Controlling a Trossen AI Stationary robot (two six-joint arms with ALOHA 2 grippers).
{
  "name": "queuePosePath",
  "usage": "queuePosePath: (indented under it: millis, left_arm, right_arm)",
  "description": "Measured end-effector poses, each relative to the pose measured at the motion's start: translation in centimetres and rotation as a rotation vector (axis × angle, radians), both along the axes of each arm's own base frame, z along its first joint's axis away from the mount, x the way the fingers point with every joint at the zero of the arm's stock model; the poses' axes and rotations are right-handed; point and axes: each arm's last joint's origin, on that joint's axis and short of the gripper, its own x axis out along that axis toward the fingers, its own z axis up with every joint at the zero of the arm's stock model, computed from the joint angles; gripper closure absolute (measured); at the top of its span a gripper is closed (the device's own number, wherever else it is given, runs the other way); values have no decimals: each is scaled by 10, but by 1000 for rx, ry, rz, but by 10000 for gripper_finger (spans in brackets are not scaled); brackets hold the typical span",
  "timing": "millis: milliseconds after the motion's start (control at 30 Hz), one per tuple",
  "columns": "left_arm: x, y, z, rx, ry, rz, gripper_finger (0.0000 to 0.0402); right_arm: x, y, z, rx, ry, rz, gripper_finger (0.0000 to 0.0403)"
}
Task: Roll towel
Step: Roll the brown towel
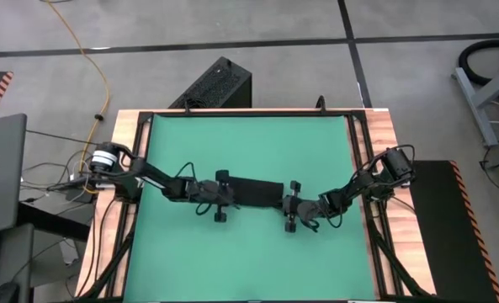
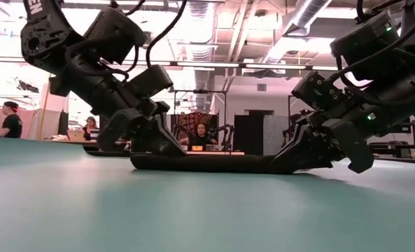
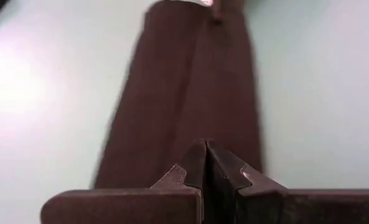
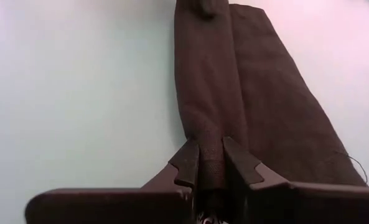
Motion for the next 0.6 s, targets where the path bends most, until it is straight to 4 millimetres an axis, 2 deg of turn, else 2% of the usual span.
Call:
queuePosePath:
  millis: [367, 500, 600]
  left_arm:
    - [-9, 25, -9, -46, 45, -6, 402]
    - [-12, 28, -11, -73, 50, 11, 402]
    - [-12, 28, -12, -79, 60, 0, 402]
  right_arm:
    - [0, 0, 2, 18, -7, 1, 345]
    - [0, -4, 11, 120, -8, 5, 345]
    - [0, -11, 21, 236, -14, -62, 346]
